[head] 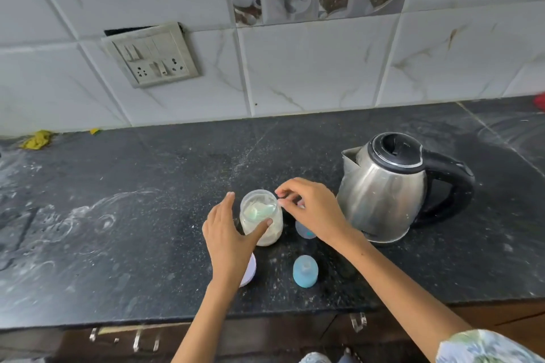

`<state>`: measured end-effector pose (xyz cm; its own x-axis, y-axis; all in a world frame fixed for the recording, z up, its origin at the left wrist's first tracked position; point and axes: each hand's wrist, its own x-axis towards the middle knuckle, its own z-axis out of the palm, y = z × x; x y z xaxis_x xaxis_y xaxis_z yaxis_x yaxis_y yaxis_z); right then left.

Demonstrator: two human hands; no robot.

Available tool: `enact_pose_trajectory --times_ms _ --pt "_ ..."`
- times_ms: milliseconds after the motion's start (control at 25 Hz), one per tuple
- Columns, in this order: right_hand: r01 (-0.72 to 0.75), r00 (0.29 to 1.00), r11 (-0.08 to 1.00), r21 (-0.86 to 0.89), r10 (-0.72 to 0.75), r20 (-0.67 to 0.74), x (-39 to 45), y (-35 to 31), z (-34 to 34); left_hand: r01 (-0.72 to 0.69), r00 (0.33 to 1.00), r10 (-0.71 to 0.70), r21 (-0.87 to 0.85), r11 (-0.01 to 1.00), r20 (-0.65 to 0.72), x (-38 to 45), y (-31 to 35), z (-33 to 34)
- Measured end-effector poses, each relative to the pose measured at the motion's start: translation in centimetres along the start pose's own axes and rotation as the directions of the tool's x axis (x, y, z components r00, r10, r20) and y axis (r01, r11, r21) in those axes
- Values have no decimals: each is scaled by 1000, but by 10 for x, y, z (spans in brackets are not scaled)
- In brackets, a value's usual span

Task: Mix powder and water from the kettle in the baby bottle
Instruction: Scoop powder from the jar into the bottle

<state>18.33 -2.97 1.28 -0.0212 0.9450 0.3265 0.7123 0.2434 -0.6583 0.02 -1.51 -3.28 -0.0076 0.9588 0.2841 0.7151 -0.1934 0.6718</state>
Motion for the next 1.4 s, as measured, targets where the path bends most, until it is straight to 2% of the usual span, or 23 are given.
enact_pose_trajectory --times_ms 120,280,400,480,600,720,840,960,1120,1280,1400 --pt "73 981 964 -254 -23 192 24 -14 9 -7 995 9 -25 1000 96 11 -4 5" --pt "140 904 779 -612 152 400 48 -31 21 -11 995 25 -136 991 99 11 -3 9" --pt "233 825 649 -724 262 500 51 -43 23 -63 995 72 -140 988 64 0 4 13" --pt "266 820 626 -733 252 513 47 -44 20 -108 993 115 -151 983 39 -6 6 16" --pt "330 852 636 -698 118 511 40 -36 10 -149 986 158 -146 978 46 -9 5 17" --pt "394 823 639 -661 76 563 32 -30 -2 -172 982 181 -134 976 59 -10 5 18" --pt "480 792 643 -597 -26 610 22 -28 -10 -195 977 205 -144 970 60 -12 8 20" --pt "512 771 639 -575 -46 635 15 -27 -9 -209 974 220 -154 966 60 -15 9 21" --pt "450 755 703 -551 30 655 10 -23 -6 -223 971 235 -169 960 51 -19 11 20" --pt "350 776 801 -487 43 629 7 -23 -3 -231 969 242 -170 958 50 -20 13 21" --pt "170 809 913 -372 86 581 11 -25 3 -243 965 257 -183 953 53 -22 13 23"
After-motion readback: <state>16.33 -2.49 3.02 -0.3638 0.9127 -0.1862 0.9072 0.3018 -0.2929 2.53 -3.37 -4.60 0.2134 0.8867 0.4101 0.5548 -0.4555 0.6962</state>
